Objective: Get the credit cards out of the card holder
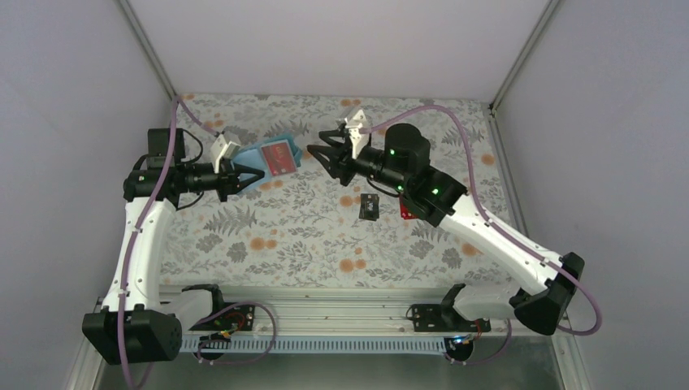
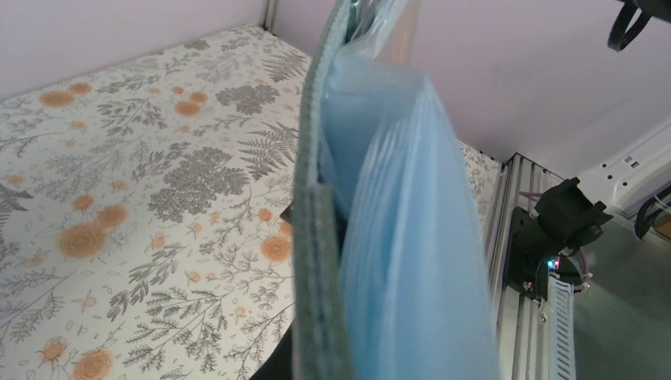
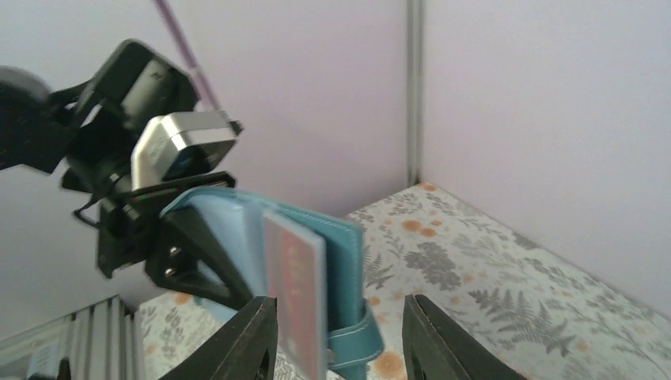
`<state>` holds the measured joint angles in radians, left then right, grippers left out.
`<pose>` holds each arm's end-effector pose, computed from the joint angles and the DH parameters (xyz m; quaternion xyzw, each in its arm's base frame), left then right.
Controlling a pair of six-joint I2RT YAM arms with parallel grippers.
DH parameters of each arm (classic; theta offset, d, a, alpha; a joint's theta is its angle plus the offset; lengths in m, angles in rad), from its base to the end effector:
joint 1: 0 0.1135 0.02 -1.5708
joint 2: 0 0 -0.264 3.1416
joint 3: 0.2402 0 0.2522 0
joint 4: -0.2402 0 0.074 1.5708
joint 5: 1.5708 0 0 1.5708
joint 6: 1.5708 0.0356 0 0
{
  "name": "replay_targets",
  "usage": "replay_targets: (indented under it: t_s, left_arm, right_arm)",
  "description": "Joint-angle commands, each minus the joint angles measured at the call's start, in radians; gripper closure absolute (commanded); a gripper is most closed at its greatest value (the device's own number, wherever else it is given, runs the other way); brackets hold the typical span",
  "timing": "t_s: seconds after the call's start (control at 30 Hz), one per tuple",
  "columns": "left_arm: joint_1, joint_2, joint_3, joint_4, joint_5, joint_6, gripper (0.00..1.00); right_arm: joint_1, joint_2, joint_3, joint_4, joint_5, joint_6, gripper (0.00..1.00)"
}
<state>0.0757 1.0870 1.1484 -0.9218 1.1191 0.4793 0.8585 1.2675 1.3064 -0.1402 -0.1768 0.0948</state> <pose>0.1983 -0.0171 0.3542 0.3401 0.7415 -0.3979 0.4198 0.1862 0.2252 0.4239 -0.3303 0.6638 0.3646 0.5633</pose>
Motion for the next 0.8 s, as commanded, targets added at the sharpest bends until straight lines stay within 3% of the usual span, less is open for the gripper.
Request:
replay_targets:
  t_s: [0.0, 0.07, 0.17, 0.23, 0.5, 0.77]
  left_arm:
    - [0.000, -0.014, 0.003, 0.003, 0.040, 0.018, 0.98]
    - [0.001, -0.013, 0.003, 0.003, 0.041, 0.018, 0.98]
    - [0.001, -0.017, 0.006, -0.002, 0.044, 0.023, 0.98]
    - [0.001, -0.020, 0.005, -0.007, 0.052, 0.029, 0.98]
    - [0.000, -0.021, 0.004, -0.012, 0.058, 0.033, 0.98]
    - [0.001, -0.022, 0.004, -0.014, 0.059, 0.035, 0.98]
  right_arm:
    - [0.013, 0.019, -0.029, 0.049, -0.295, -0.091, 0.51]
    - [0.011, 0.077, 0.033, -0.017, -0.491, -0.129, 0.39]
    - [0.007, 0.098, 0.019, -0.001, -0.474, -0.145, 0.21]
    - [-0.023, 0.078, -0.044, 0.072, -0.478, -0.141, 0.16]
    - [-0.086, 0.143, -0.034, 0.144, -0.693, -0.075, 0.14]
    - [-0.091, 0.198, 0.000, 0.132, -0.679, -0.038, 0.16]
